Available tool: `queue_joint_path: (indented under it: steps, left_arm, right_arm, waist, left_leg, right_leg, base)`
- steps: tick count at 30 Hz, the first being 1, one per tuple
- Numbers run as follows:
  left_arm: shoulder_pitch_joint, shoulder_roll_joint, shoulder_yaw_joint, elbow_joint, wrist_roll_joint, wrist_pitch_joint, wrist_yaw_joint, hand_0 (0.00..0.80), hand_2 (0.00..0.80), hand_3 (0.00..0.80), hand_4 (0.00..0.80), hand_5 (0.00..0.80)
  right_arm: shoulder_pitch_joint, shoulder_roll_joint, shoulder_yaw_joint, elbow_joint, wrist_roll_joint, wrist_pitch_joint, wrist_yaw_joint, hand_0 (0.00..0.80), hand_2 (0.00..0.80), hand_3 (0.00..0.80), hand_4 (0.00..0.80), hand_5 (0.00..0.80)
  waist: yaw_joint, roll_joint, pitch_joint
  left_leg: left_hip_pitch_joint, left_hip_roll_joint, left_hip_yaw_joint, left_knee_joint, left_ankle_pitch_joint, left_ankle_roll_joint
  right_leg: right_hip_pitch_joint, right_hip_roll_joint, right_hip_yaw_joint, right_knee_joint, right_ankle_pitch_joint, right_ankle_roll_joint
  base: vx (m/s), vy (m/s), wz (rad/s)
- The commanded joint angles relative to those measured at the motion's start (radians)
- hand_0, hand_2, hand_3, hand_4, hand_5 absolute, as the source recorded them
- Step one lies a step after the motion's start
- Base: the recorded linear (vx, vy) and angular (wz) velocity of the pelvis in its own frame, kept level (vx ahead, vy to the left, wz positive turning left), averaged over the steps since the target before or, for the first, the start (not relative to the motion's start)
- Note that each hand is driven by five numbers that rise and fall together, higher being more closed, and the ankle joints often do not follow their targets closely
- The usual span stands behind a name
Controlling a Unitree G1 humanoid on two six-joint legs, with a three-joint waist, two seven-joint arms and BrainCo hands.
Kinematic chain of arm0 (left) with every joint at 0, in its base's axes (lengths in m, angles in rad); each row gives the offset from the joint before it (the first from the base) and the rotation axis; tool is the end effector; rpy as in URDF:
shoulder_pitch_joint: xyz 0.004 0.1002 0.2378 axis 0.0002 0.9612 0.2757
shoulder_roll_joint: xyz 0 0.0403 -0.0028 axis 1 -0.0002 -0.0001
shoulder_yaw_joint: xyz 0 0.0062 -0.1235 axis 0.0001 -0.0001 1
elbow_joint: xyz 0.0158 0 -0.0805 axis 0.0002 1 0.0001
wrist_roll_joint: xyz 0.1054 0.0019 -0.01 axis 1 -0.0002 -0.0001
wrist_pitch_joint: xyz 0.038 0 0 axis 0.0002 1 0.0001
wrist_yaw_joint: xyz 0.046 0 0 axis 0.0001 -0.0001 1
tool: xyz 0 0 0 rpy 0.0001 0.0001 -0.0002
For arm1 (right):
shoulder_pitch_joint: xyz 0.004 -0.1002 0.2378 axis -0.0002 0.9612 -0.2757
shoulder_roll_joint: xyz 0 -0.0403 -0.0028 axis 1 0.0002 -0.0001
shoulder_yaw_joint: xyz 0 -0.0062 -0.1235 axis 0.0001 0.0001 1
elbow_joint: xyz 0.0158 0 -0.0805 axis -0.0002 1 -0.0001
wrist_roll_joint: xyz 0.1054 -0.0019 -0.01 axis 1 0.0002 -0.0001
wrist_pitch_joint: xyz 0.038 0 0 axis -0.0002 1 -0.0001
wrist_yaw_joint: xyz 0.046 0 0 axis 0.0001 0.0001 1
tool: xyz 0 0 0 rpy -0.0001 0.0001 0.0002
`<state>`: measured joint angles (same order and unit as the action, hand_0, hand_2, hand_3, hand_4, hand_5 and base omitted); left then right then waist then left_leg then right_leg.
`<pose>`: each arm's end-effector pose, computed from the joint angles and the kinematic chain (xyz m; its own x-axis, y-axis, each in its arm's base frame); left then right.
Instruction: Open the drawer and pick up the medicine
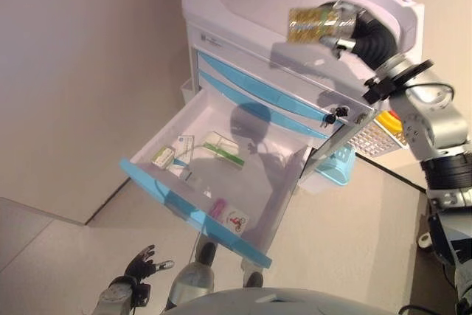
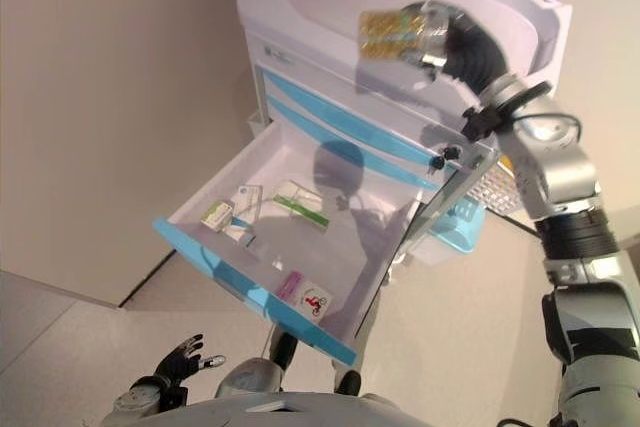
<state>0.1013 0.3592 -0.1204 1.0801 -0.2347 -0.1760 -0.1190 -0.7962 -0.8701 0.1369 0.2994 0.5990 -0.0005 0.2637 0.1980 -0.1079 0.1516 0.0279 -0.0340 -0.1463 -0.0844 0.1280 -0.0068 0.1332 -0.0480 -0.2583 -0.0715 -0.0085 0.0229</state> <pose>0.0672 0.2712 -0.1216 0.5385 0.1456 -0.8299 -0.0254 0.9873 0.1568 0.3156 -0.2761 0.2510 0.8715 0.3210 0.3708 -0.1822 0.9138 -0.3629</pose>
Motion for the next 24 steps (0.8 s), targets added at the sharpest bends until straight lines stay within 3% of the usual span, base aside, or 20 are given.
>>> queue_joint_path:
  steps: [1,10,13,24]
  left_arm:
    - [-0.004,0.024,-0.047,0.078,-0.004,-0.014,0.003,0.000,0.000,0.000,0.000,0.000]
    - [-0.001,0.033,-0.064,0.119,-0.030,-0.008,0.009,0.000,0.000,0.000,0.000,0.000]
    - [0.000,0.034,-0.071,0.122,-0.029,-0.009,0.014,0.000,0.000,0.000,0.000,0.000]
    - [0.001,0.055,-0.078,0.097,-0.036,0.007,0.021,0.000,0.000,0.000,0.000,0.000]
  right_arm:
    - [-0.163,-0.127,0.035,0.169,0.017,-0.039,-0.102,0.800,0.800,0.800,0.800,0.800]
    - [-0.412,-0.235,0.247,0.506,-0.118,0.026,-0.119,0.800,0.800,0.800,0.800,0.800]
    - [-0.485,-0.251,0.340,0.602,-0.252,0.034,-0.103,0.800,0.800,0.800,0.800,0.800]
    - [-0.723,-0.280,0.643,0.724,-0.577,0.022,-0.050,0.800,0.800,0.800,0.800,0.800]
  waist:
    - [0.014,-0.022,-0.078]
    - [0.036,-0.041,-0.079]
    - [0.051,-0.050,-0.078]
    - [0.083,-0.074,-0.067]
  left_leg:
    - [0.032,-0.012,0.037,0.038,-0.181,0.012]
    - [0.048,-0.014,0.029,0.042,-0.184,0.007]
    - [0.048,-0.015,0.023,0.042,-0.181,0.006]
    - [0.037,-0.018,0.011,0.046,-0.176,0.003]
  right_leg:
    - [-0.036,-0.051,0.038,0.066,-0.018,0.060]
    - [-0.010,-0.050,0.018,0.061,-0.020,0.057]
    - [-0.002,-0.051,0.008,0.056,-0.020,0.055]
    - [0.004,-0.051,-0.021,0.047,-0.020,0.052]
  base:
    - [0.037,0.022,0.00]
    - [0.021,0.004,0.00]
    - [0.012,0.001,0.01]
    - [0.043,0.004,0.06]
